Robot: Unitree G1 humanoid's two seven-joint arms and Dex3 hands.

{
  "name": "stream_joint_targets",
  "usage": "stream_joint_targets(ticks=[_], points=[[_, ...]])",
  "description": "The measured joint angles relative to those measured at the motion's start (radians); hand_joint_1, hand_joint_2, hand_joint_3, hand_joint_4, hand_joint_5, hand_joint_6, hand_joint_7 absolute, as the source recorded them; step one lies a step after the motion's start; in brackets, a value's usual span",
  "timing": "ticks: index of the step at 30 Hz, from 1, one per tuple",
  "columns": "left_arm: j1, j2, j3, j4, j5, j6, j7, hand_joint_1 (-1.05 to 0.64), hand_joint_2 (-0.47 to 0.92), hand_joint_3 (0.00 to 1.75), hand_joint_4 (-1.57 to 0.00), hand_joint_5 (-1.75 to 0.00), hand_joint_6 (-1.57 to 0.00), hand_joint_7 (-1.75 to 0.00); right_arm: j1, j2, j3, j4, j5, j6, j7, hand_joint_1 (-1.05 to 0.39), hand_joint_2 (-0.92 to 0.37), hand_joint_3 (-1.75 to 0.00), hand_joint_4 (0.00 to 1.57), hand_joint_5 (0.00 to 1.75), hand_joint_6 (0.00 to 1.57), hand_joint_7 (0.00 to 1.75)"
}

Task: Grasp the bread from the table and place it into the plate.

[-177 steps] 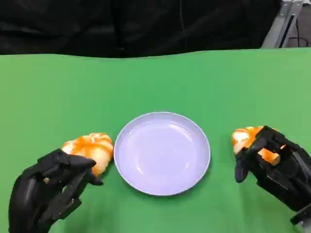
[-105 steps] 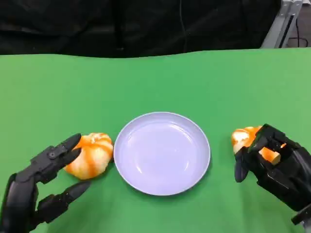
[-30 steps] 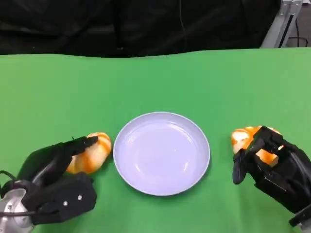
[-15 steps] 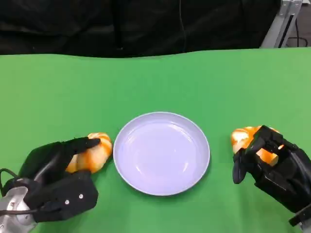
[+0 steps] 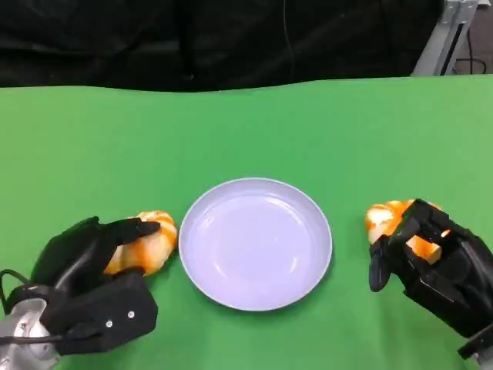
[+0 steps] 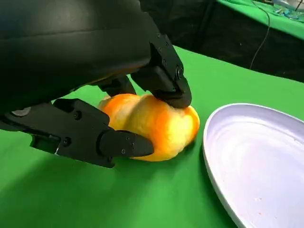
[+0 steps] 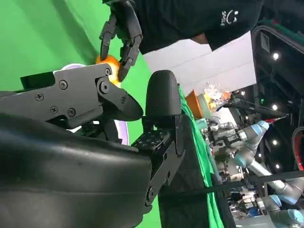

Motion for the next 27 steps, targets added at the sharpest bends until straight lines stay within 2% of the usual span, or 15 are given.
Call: stream_joint_targets(ticks=[7,8,12,27], points=[[0.0,0.0,-0.004,0.0,0.0,0.001,0.005,-0.09,0.92,0.48,-0.3,-1.3,-0.59,-0.74,0.0,0.0,0.0,0.001,0.0,-0.003,0.0,-0.04,-0.92,-0.73,0.69,1.75,0.64,1.42],[0.0,0.0,-0.004,0.0,0.0,0.001,0.005,-0.09,0.92,0.47,-0.32,-1.32,-0.55,-0.85,0.0,0.0,0.0,0.001,0.0,-0.003,0.001,-0.04,-0.92,-0.73,0.69,1.75,0.64,1.42],[0.0,0.0,-0.005,0.0,0.0,0.005,0.005,-0.09,0.92,0.48,-0.29,-1.39,-0.46,-1.03,0.0,0.0,0.0,0.003,0.0,-0.005,0.001,-0.05,-0.91,-0.73,0.69,1.75,0.63,1.43],[0.033,0.007,-0.015,-0.072,0.036,0.032,0.021,-0.06,0.92,0.46,-0.26,-1.53,-0.41,-1.21,0.0,0.0,0.0,0.001,0.0,-0.005,0.001,-0.04,-0.9,-0.76,0.68,1.75,0.62,1.45]])
